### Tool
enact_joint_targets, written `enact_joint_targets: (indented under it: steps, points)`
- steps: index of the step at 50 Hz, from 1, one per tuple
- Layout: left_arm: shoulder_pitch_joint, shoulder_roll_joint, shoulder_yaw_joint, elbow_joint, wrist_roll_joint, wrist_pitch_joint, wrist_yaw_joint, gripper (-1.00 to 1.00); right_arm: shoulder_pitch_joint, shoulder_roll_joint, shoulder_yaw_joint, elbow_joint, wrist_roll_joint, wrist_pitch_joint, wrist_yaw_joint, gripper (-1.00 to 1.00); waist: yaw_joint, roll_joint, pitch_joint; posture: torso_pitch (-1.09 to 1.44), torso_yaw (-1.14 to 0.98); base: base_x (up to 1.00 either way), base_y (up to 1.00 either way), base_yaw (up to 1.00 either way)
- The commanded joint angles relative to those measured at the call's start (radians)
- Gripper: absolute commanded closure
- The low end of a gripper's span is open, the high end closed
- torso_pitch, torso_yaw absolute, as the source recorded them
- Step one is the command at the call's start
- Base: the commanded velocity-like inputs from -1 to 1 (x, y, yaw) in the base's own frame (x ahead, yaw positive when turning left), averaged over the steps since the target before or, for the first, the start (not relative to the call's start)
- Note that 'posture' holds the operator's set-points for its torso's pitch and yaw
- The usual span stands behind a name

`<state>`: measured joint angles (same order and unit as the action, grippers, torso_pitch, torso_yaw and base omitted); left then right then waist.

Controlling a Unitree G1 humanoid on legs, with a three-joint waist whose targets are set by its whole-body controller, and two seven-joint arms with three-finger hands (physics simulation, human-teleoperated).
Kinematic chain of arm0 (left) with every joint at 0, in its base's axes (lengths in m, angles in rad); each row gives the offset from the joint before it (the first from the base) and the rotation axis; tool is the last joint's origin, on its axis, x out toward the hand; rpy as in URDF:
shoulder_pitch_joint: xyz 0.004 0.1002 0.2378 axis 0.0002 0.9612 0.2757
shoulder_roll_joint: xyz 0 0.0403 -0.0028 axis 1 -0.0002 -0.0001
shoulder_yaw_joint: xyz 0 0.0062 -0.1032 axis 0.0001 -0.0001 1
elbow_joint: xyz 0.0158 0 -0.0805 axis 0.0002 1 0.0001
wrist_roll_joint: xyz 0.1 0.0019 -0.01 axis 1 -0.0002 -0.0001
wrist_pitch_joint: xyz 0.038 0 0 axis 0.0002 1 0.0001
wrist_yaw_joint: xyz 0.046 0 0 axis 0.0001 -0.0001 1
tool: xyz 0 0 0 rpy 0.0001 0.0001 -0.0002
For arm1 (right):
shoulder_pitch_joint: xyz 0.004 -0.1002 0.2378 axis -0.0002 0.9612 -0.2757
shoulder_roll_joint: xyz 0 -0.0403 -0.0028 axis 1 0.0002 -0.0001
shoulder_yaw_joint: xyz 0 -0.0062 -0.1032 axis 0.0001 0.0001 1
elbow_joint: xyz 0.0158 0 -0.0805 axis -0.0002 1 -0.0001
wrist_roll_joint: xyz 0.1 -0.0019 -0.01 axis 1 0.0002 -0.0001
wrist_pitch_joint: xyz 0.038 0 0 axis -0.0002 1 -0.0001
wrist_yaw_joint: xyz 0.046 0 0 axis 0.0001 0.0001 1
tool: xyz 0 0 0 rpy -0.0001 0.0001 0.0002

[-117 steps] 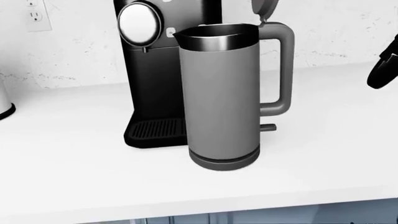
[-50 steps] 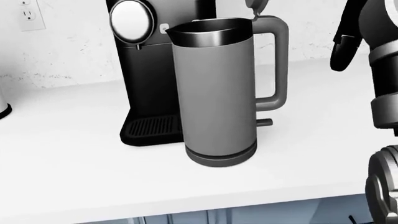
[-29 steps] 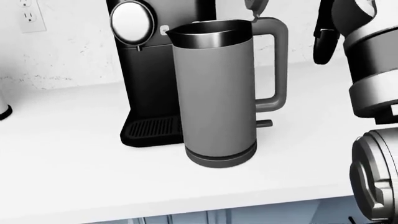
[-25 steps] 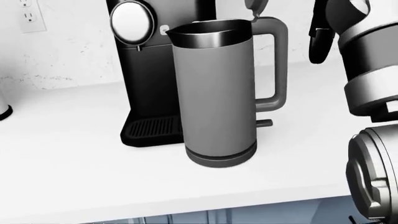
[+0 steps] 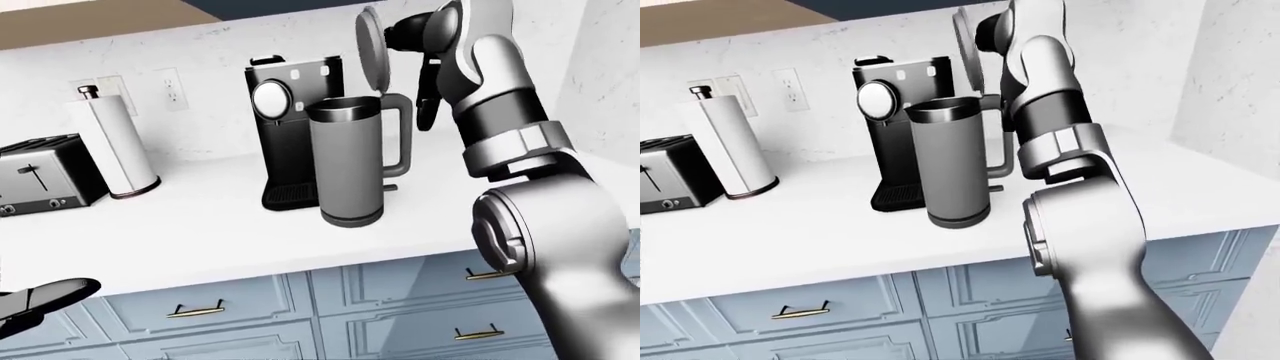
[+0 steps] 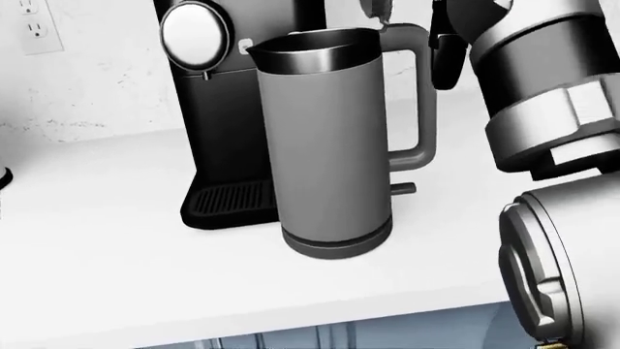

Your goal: Close the lid of the electric kettle.

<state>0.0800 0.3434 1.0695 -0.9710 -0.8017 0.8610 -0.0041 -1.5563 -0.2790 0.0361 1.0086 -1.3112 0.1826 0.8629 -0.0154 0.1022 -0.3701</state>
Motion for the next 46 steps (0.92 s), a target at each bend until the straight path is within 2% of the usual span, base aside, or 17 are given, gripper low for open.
enact_joint_targets:
  steps: [1, 13, 36, 46]
  points:
    - [-0.012, 0.015, 0.003, -0.009, 0.001, -0.027, 0.000, -1.00, -0.046, 0.000, -0.001, -0.028, 0.000, -0.005, -0.021, -1.00, -0.001, -0.001, 0.002, -0.62, 0.00, 0.00, 0.00, 0.00]
    - [-0.015, 0.011, -0.015, -0.005, 0.019, -0.035, -0.002, -1.00, -0.063, 0.015, 0.003, -0.026, 0.003, -0.007, -0.013, -1.00, 0.007, -0.009, 0.004, -0.62, 0.00, 0.00, 0.00, 0.00]
    - [-0.014, 0.018, -0.003, -0.007, 0.000, -0.028, 0.004, -1.00, -0.092, 0.012, 0.001, 0.001, 0.010, -0.002, -0.026, -1.00, 0.012, -0.006, 0.003, -0.62, 0.00, 0.00, 0.00, 0.00]
    - [-0.015, 0.019, -0.002, -0.021, -0.009, -0.016, 0.014, -1.00, -0.063, -0.036, -0.007, -0.061, 0.004, -0.012, 0.017, -1.00, 0.014, -0.011, 0.005, -0.62, 0.00, 0.00, 0.00, 0.00]
